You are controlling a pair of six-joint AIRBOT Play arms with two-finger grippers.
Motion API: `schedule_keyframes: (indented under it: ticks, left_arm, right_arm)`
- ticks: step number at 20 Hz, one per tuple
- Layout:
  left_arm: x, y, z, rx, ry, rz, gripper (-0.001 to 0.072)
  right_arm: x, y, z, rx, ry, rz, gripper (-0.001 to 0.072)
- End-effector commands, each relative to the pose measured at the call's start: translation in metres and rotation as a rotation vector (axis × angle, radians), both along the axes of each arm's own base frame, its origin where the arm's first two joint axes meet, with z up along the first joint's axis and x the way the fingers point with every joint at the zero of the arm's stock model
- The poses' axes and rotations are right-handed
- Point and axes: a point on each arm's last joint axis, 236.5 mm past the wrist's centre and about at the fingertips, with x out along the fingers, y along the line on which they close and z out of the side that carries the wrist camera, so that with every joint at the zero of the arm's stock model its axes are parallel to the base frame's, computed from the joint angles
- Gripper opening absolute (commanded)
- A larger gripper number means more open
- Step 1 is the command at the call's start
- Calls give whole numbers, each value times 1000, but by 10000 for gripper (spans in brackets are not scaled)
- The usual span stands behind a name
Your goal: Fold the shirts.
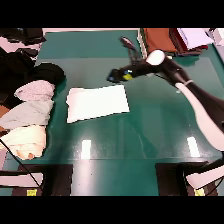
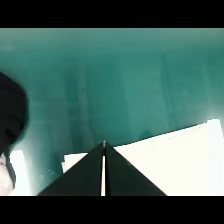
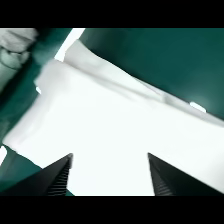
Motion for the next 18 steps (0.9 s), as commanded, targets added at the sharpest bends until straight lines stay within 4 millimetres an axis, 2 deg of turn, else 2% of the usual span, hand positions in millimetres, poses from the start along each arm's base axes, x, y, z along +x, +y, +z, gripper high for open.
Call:
schedule_keyframes:
  ticks: [1,3,5,8,11,13,14,15,16,18]
  left_arm:
    - [3,-28,5,5,-49,-60,24]
    - [2,-44,8,4,-66,-91,24]
    - [-1,-54,8,3,-67,-110,24]
    - [-1,-54,7,4,-63,-111,25]
    - [-2,-54,7,3,-61,-112,24]
    - [-3,-56,7,-4,-57,-117,24]
    - [-4,-59,7,-15,-51,-125,24]
    - [-5,-62,7,-12,-51,-131,23]
    - [-6,-66,6,4,-53,-137,23]
    - [-10,-82,3,52,-63,-166,23]
  right_arm:
    - [-23,-84,-68,-49,245,-138,640]
    - [-31,-95,-98,-9,360,-190,638]
    - [-33,-85,-116,30,428,-203,634]
    - [-29,-50,-129,68,458,-168,631]
    - [-20,2,-129,115,450,-99,610]
    - [-14,33,-127,141,418,-44,332]
    - [-12,44,-126,137,387,-13,177]
    - [-10,51,-122,135,366,8,58]
    - [-5,55,-116,143,340,19,17]
    - [7,51,-98,156,300,31,17]
